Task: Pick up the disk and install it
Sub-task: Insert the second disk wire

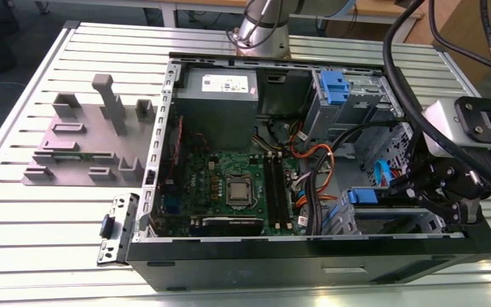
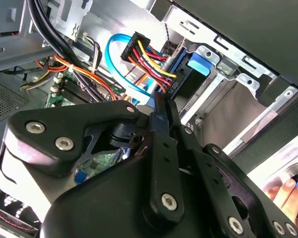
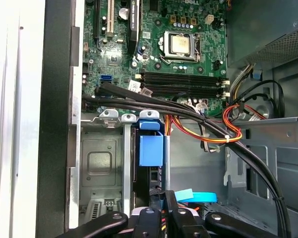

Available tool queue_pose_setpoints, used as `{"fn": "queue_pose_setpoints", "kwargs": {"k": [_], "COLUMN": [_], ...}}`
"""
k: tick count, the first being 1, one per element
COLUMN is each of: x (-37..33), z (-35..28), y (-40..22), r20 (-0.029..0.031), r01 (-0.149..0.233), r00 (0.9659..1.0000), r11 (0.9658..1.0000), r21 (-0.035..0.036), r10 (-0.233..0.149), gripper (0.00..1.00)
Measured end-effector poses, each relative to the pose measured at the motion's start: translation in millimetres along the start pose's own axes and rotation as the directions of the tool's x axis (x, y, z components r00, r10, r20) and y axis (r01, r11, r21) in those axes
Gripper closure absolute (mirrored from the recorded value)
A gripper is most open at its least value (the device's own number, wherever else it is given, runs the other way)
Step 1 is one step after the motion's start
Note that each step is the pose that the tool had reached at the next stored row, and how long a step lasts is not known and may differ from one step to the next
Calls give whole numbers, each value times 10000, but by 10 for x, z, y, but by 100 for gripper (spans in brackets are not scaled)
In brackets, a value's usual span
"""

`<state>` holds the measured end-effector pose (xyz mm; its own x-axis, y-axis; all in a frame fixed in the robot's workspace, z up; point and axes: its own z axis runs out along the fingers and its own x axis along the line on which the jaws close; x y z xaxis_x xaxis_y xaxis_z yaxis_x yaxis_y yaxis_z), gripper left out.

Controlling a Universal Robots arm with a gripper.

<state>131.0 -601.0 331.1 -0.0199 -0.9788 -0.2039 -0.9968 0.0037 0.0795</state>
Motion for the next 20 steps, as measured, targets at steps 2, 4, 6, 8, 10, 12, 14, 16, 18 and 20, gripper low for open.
{"fn": "queue_pose_setpoints", "kwargs": {"k": [2,4,6,8,10,12,14,16,18,20], "x": [4,9,10,10,5,-1,-2,0,3,7], "z": [3,10,12,10,-18,-43,-45,-47,-44,-44], "y": [0,-1,-1,-1,1,3,4,4,4,3], "r20": [13,53,62,64,73,62,72,106,177,189], "r01": [1,5,6,7,7,6,7,10,15,16], "r00": [10000,10000,10000,10000,10000,10000,10000,9999,9998,9998], "r11": [10000,10000,10000,10000,10000,10000,10000,10000,10000,10000], "r21": [-1,-1,-1,-1,-1,-1,-2,-2,-5,-5], "r10": [-1,-5,-6,-7,-7,-6,-7,-10,-15,-16], "gripper": [84,84,84,84,84,84,84,84,84,84]}}
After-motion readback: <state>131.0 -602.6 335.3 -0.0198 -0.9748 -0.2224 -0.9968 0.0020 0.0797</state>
